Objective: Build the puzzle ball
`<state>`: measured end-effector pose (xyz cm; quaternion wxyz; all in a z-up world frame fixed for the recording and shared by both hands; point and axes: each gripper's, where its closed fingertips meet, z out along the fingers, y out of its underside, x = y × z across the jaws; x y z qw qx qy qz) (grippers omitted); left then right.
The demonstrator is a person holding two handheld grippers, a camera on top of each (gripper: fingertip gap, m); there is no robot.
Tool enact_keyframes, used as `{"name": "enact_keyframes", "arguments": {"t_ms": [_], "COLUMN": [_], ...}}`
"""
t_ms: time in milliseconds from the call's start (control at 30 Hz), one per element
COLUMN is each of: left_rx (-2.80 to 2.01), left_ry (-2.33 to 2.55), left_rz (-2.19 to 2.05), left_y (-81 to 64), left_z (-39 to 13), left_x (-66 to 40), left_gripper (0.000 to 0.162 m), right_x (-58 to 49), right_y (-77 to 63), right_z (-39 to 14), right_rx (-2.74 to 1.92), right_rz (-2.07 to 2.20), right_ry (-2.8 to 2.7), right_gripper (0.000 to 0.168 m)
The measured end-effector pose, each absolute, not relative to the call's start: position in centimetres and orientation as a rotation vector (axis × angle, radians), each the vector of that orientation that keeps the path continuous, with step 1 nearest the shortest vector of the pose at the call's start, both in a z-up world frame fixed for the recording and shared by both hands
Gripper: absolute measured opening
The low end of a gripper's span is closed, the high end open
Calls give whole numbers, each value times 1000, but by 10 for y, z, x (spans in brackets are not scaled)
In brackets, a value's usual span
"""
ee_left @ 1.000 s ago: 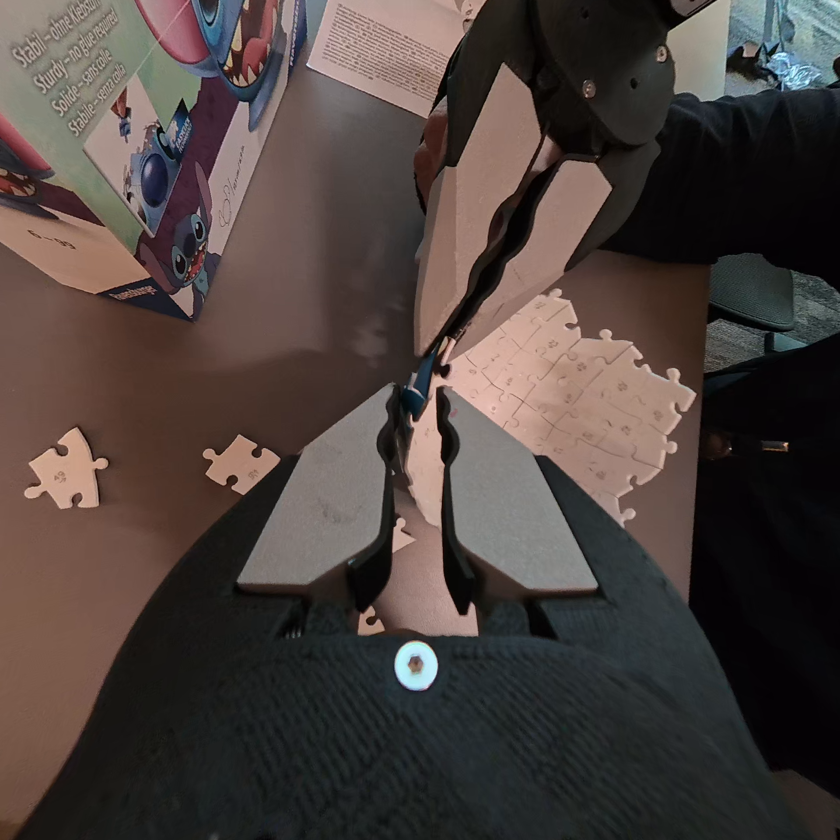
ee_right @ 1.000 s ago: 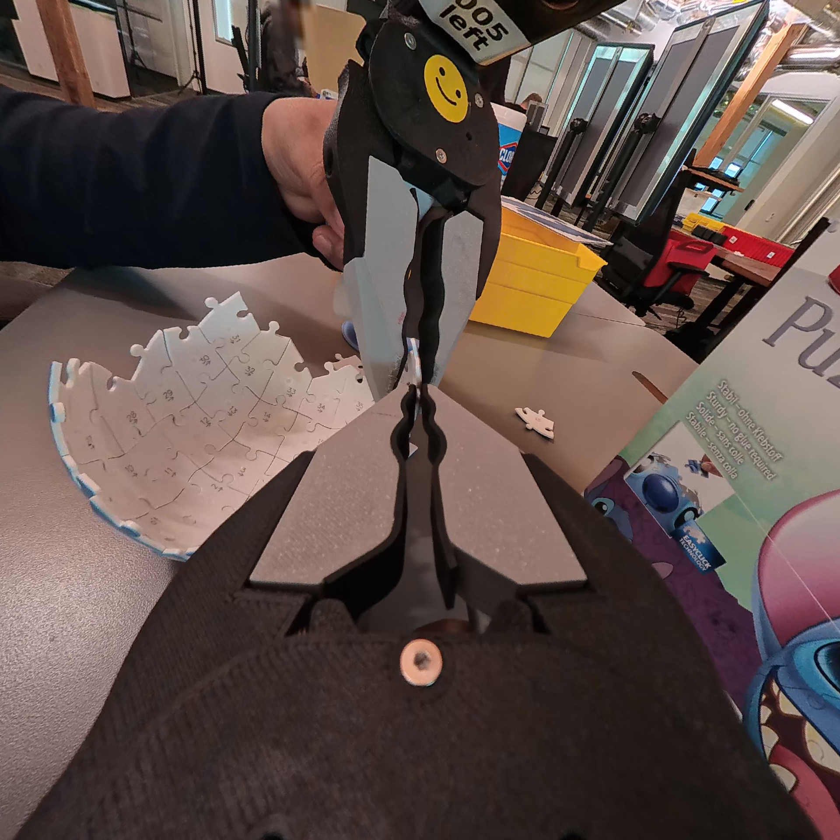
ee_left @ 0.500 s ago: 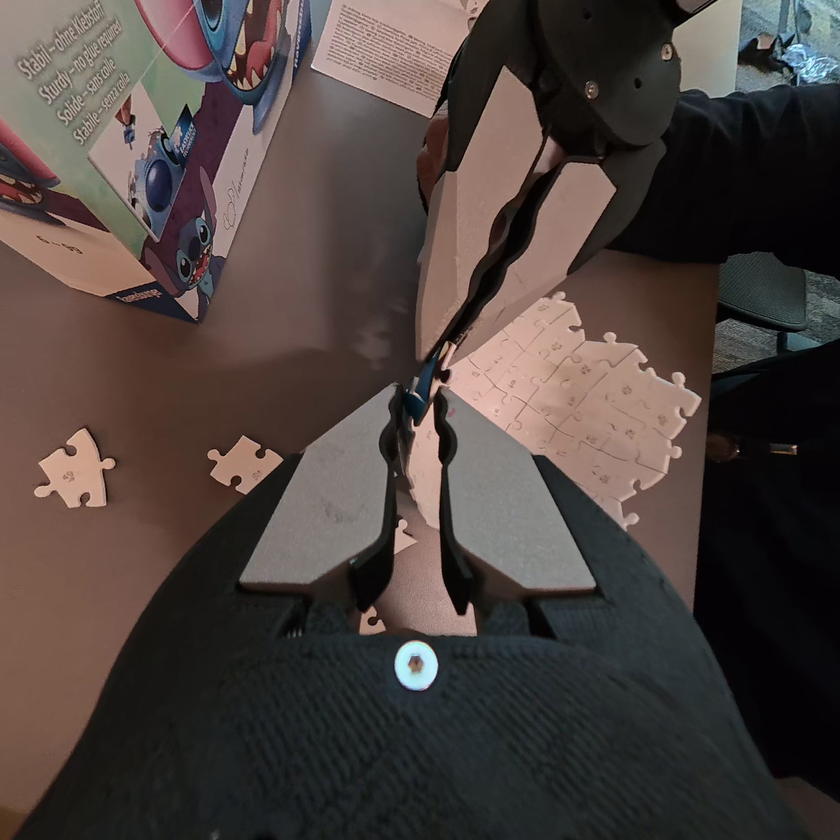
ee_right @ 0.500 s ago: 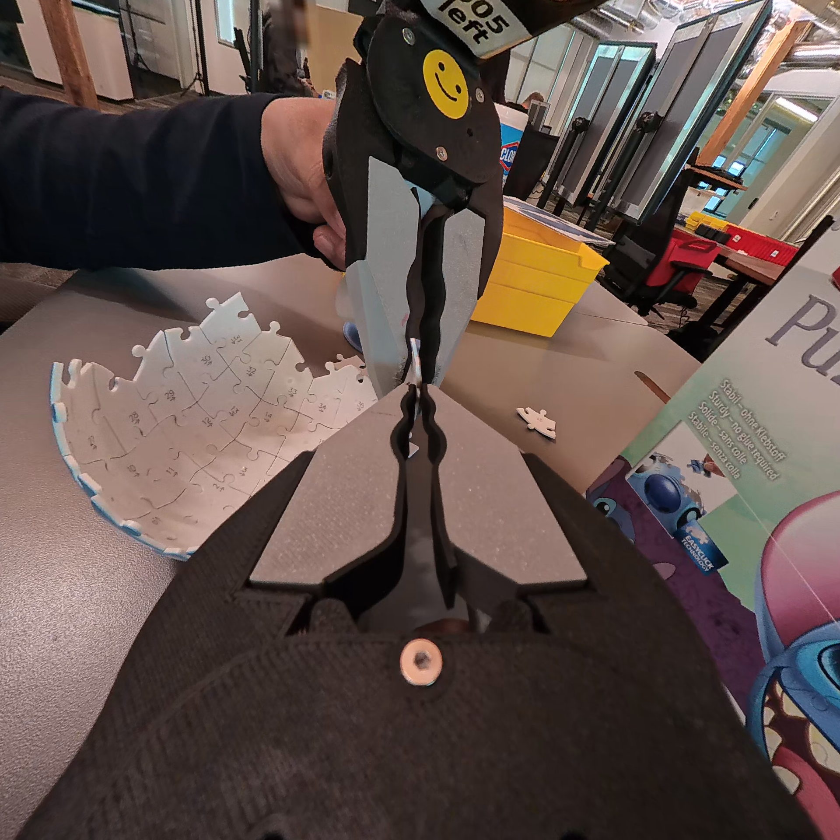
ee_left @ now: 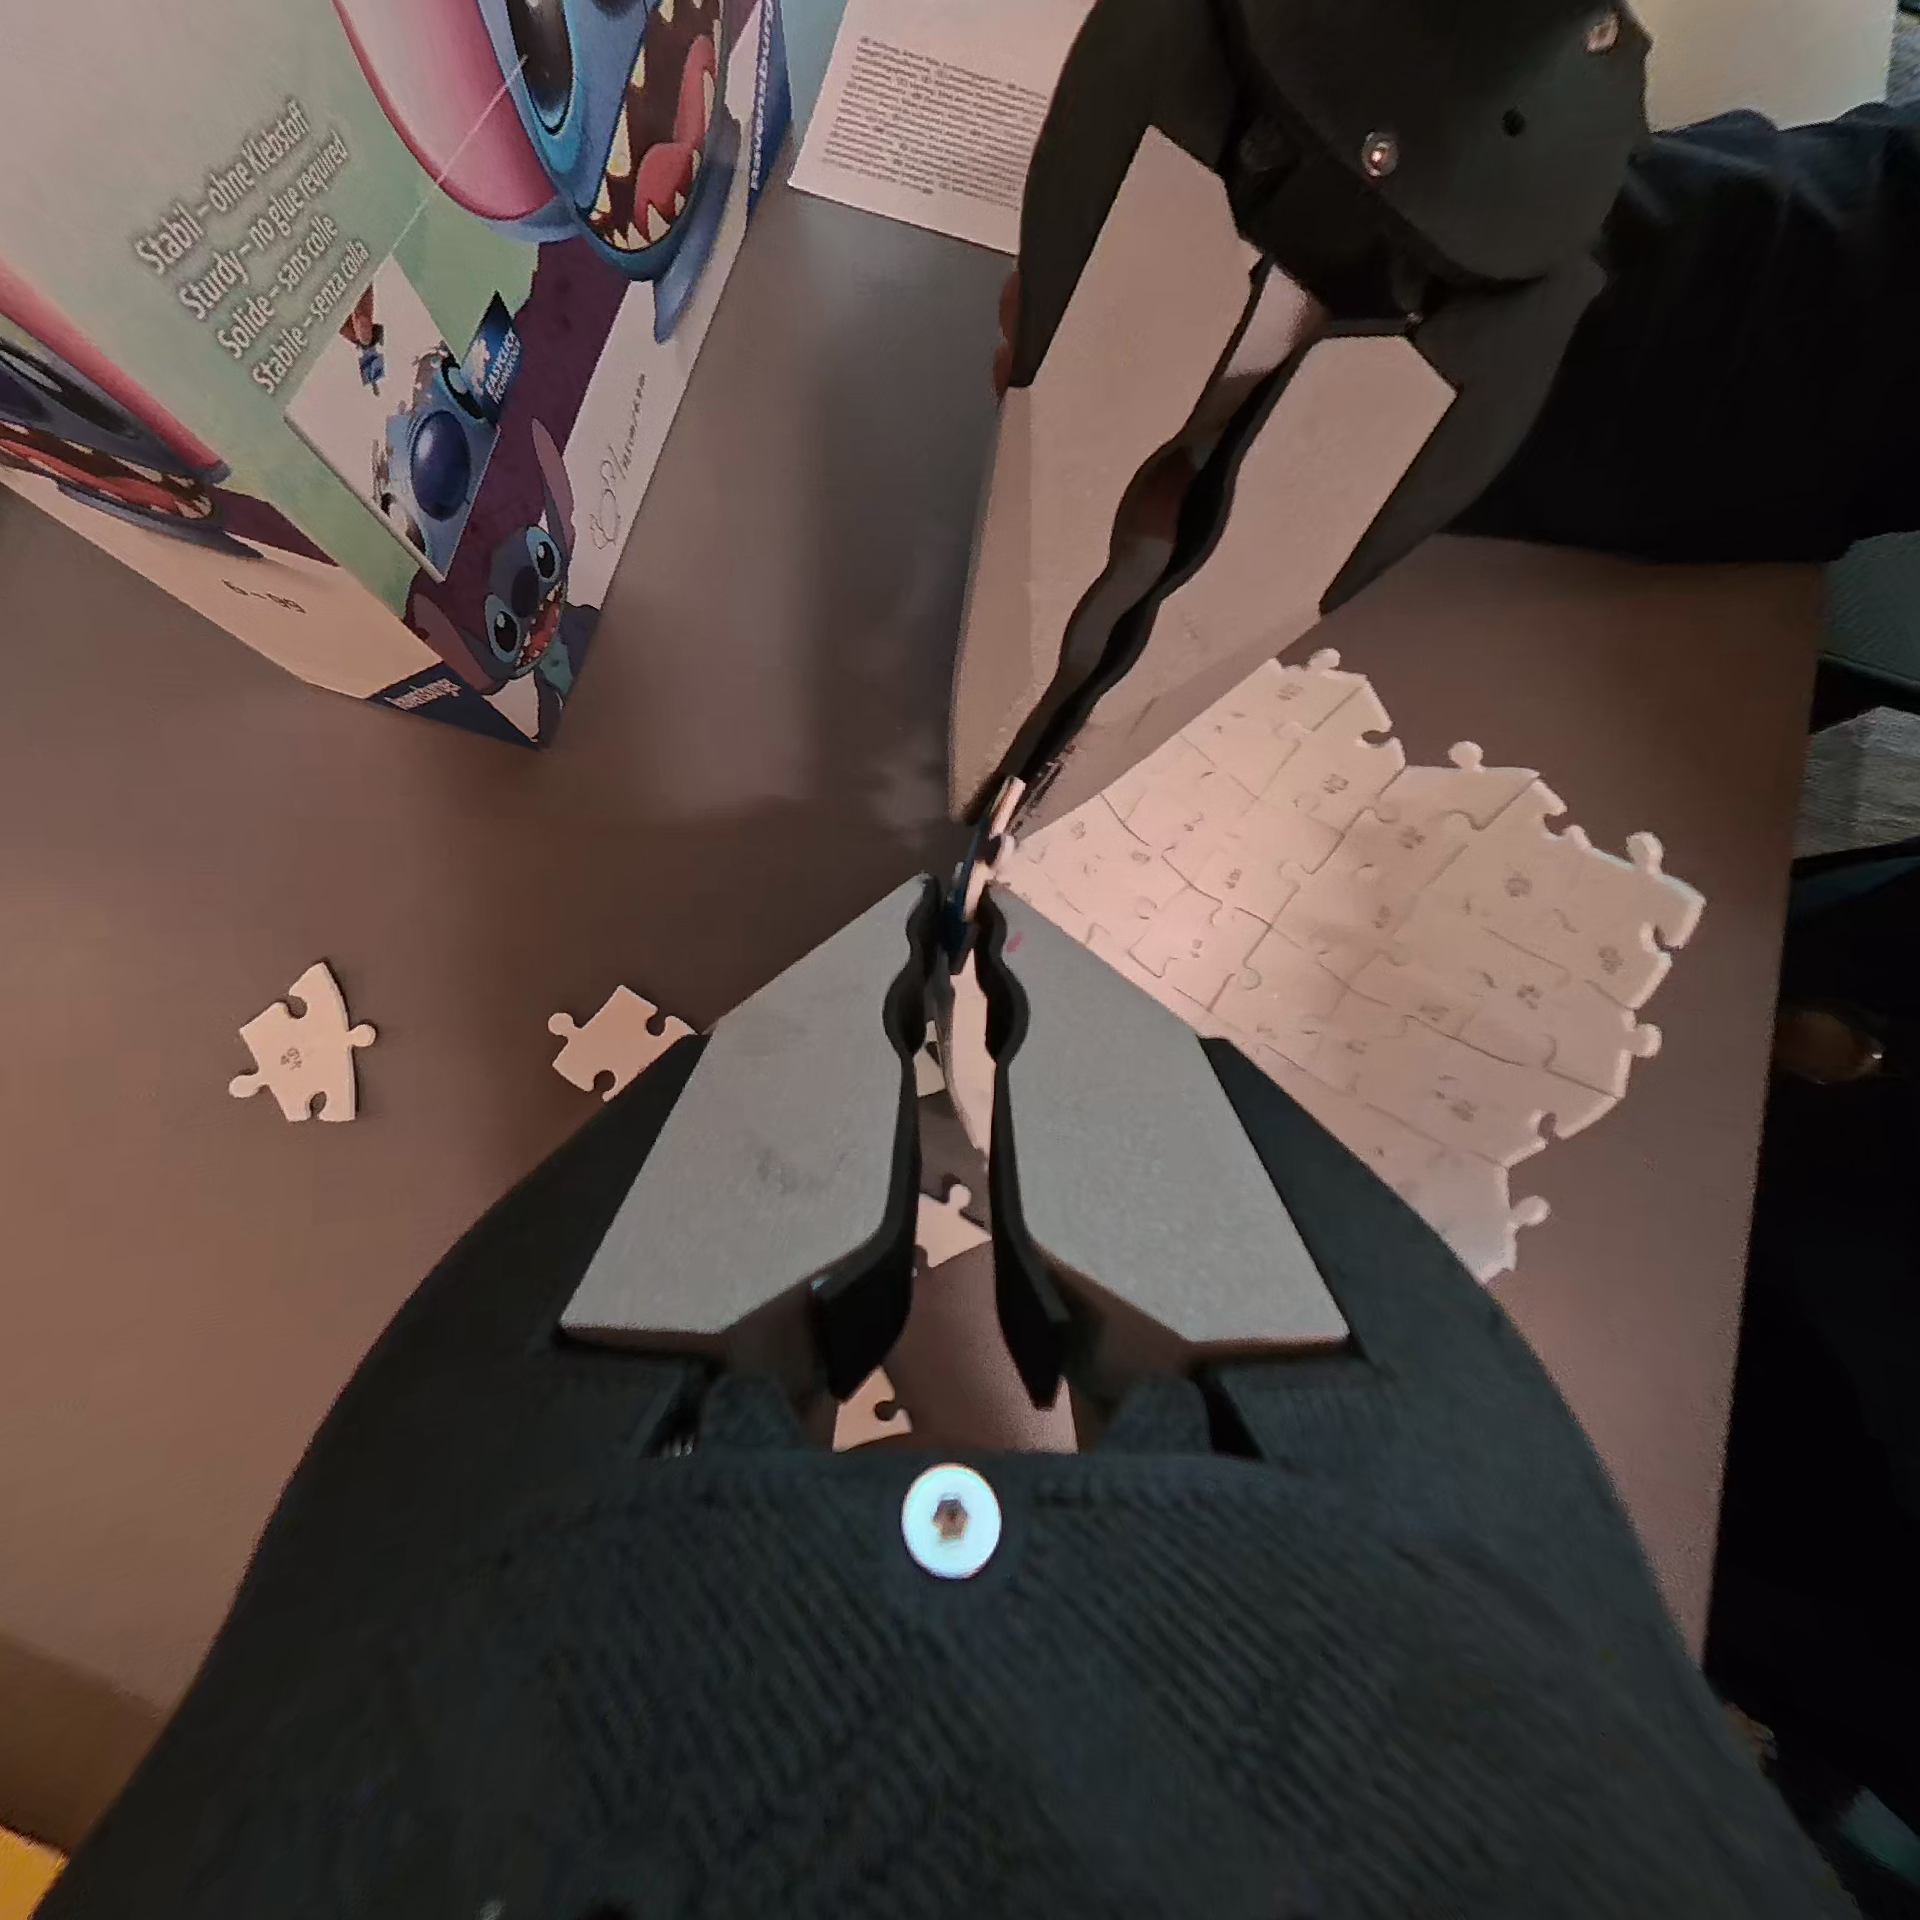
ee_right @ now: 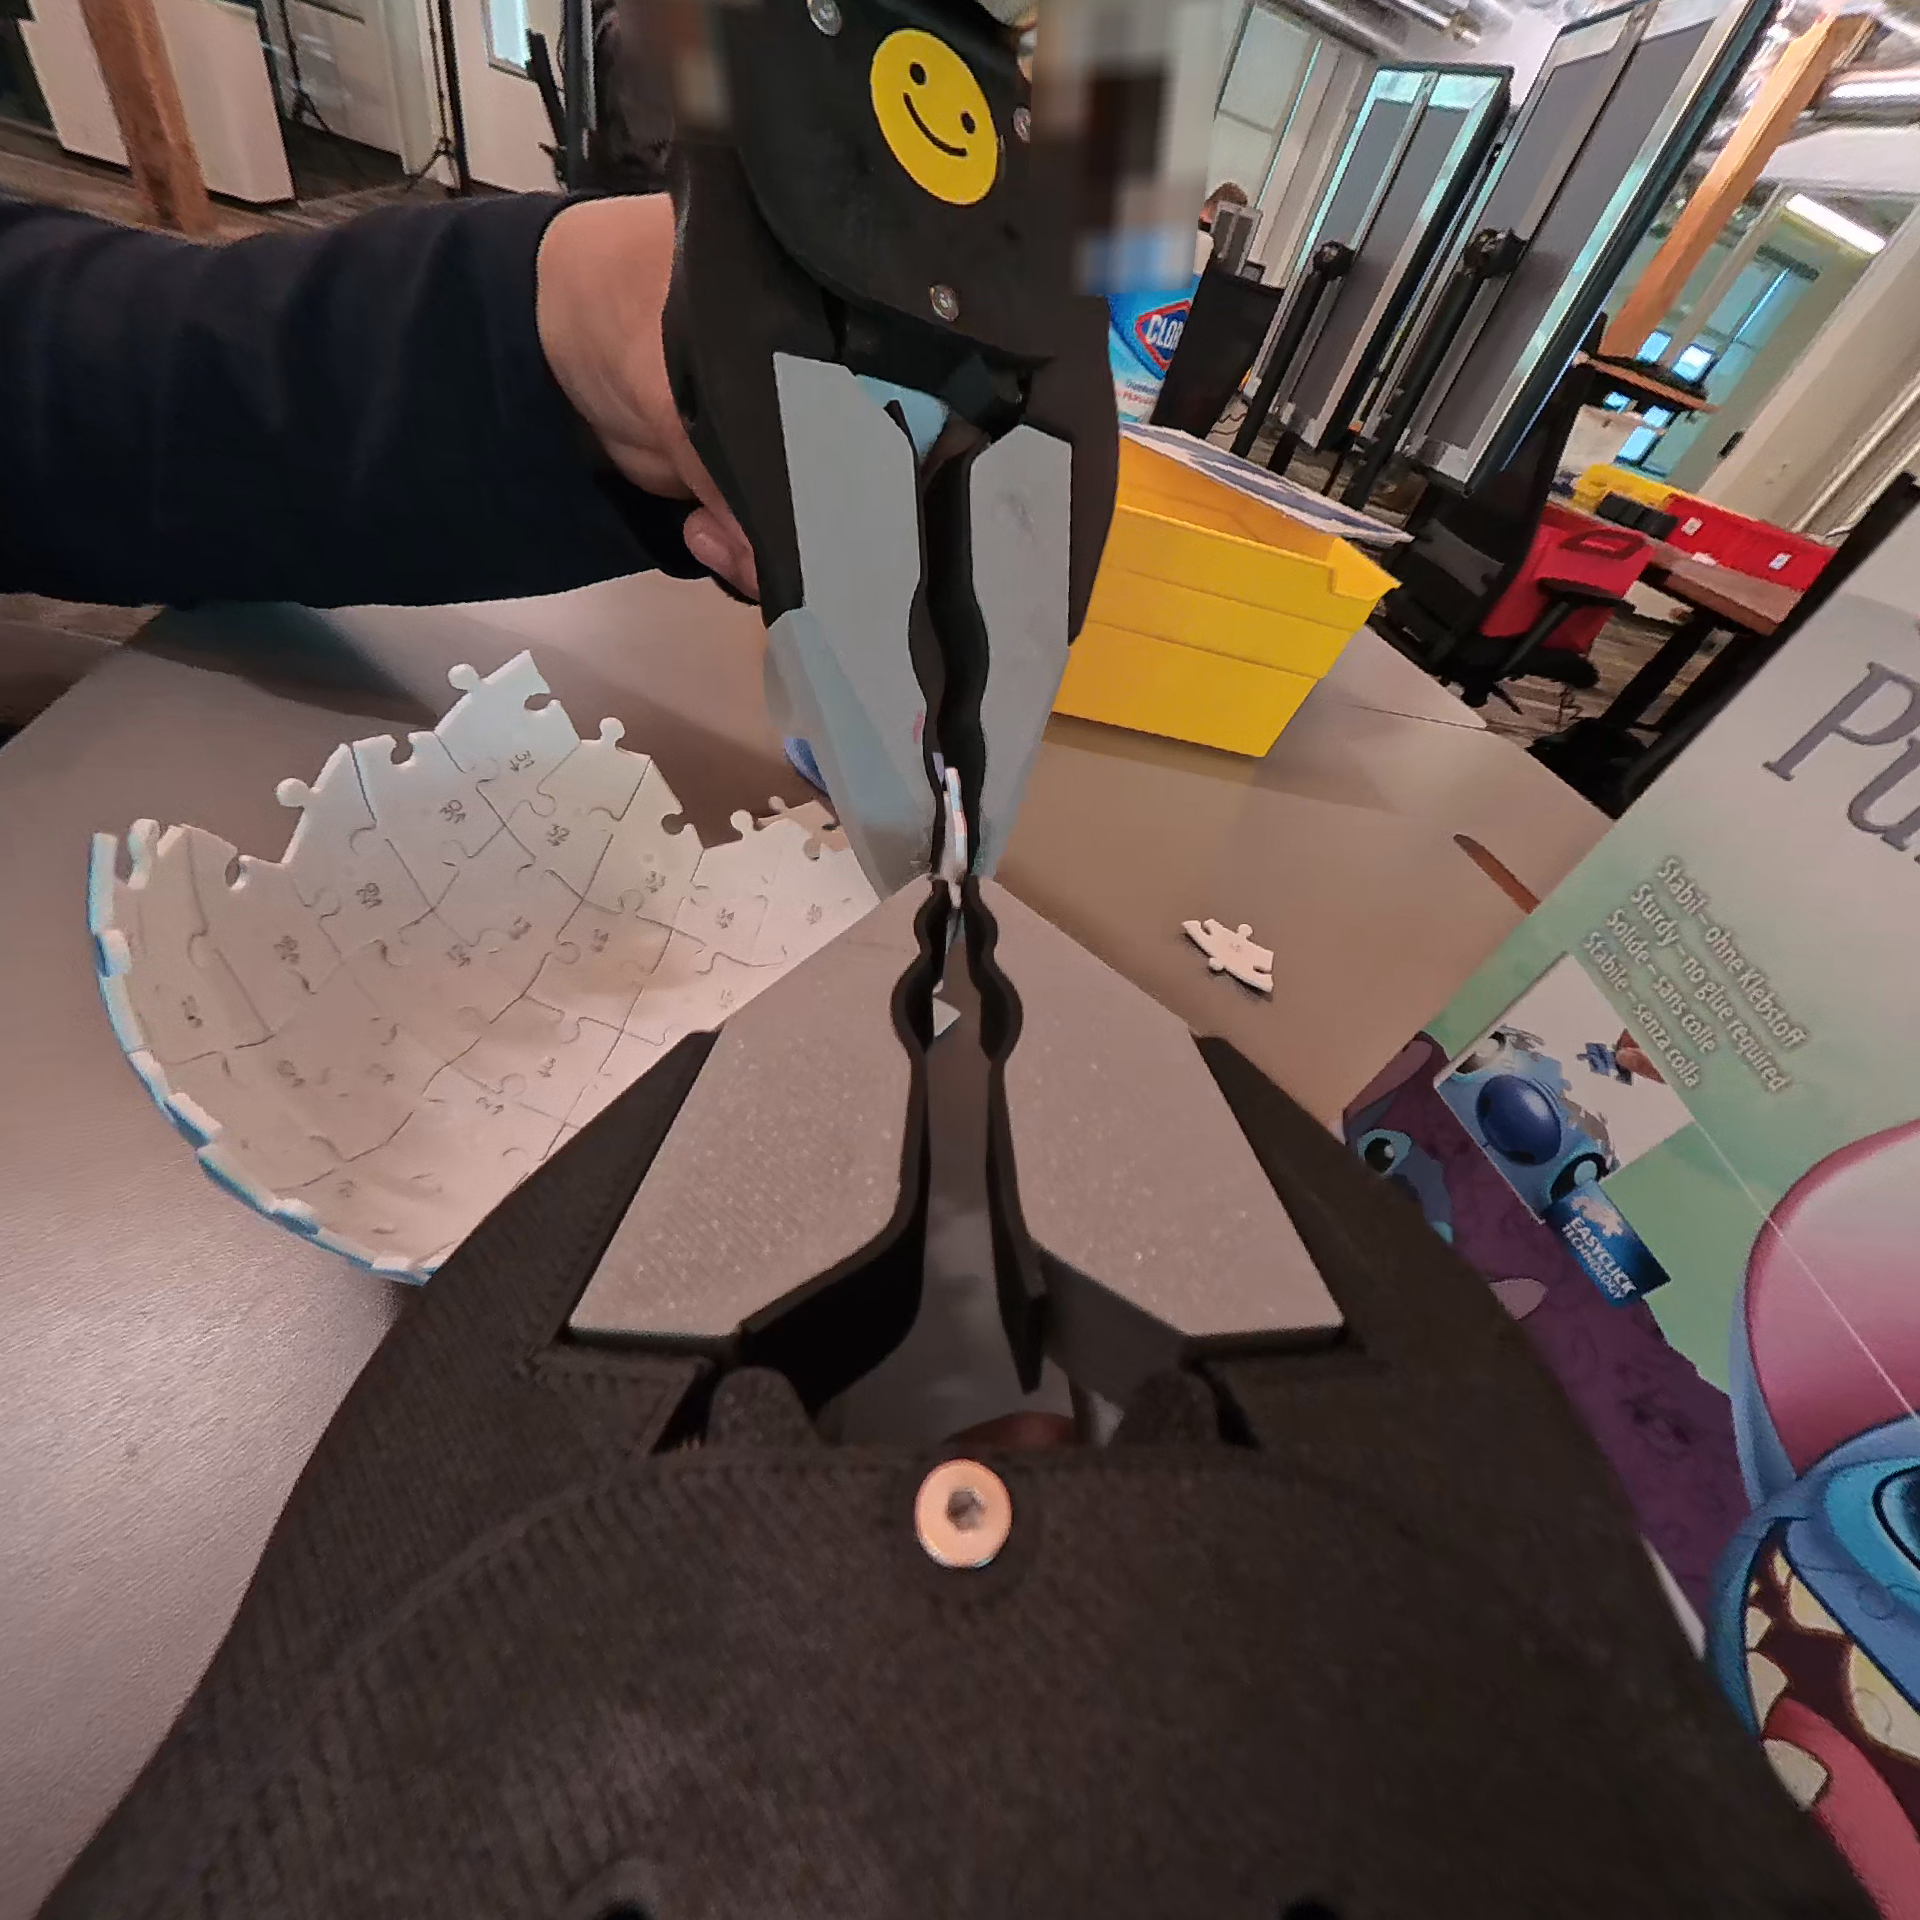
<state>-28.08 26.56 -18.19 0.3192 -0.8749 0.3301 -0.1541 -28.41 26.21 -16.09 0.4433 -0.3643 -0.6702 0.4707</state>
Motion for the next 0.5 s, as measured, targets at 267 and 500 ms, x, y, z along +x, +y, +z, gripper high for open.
{"name": "enact_keyframes", "arguments": {"t_ms": [267,500], "left_rx": [-2270,-2253], "left_ry": [908,927], "left_rz": [-345,-321], "left_y": [264,265], "left_z": [-182,-182], "left_x": [-281,-281], "left_gripper": [3,2], "right_x": [-284,-287], "right_y": [263,260], "right_z": [-162,-167], "right_rx": [-934,-914], "right_rz": [1203,1191], "right_ry": [-1694,-1775], "right_gripper": [3,5]}}
